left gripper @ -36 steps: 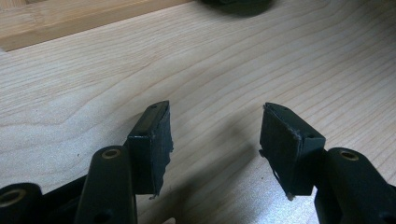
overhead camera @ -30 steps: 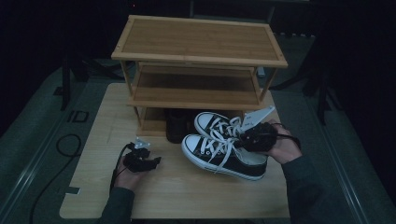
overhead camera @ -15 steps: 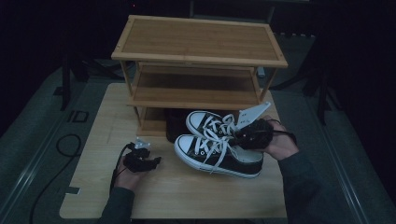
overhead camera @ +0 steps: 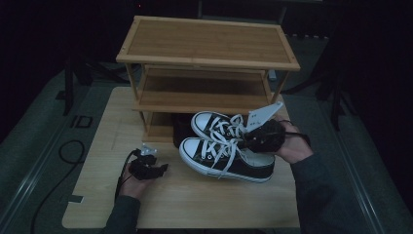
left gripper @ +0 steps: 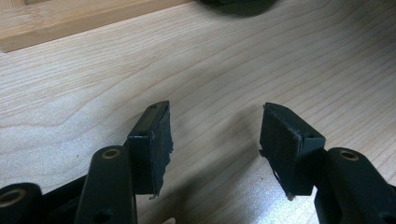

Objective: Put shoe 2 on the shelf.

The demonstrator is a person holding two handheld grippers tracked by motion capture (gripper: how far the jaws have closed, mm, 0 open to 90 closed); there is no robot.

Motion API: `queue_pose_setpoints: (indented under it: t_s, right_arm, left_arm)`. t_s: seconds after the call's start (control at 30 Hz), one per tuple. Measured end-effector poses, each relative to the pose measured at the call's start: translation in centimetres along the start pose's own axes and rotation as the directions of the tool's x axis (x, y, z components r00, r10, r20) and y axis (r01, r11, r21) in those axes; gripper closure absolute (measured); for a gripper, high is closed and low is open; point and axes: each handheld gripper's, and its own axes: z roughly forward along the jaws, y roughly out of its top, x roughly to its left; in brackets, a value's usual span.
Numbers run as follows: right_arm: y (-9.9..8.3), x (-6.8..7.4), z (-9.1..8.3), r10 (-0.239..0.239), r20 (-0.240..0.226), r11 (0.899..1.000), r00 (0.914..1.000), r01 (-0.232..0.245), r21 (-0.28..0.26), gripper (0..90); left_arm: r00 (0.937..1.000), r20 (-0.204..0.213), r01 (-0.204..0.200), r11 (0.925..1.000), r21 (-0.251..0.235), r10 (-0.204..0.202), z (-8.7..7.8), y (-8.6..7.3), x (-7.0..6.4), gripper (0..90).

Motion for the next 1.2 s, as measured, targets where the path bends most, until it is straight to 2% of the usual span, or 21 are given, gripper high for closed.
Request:
queue_pose_setpoints:
  t_s: [0.33,0.7,0.93,1.2]
  right_arm:
    - [1.1,-0.3,-1.1,-0.02,-0.016,0.999,0.9997,0.019,-0.042,84.7]
    - [2.4,-2.1,-1.1,-0.008,-0.005,0.998,1.0,0.008,-0.06,84.6]
    - [3.0,-3.9,-1.2,0.023,0.023,0.998,0.9995,-0.022,-0.058,84.6]
    - [3.1,-5.6,-1.6,0.068,0.083,0.997,0.9942,-0.063,-0.053,84.5]
  left_arm:
    - [1.0,0.0,-0.001,1.0,0.0,0.001,0.0,0.0,0.0,43.9]
    - [1.0,0.004,-0.003,1.0,0.001,0.003,0.0,0.0,0.1,43.9]
    - [1.0,0.005,-0.002,1.0,0.002,0.002,0.0,0.0,0.2,43.9]
    - [1.0,0.008,0.003,1.0,0.0,-0.003,0.0,0.0,0.1,43.9]
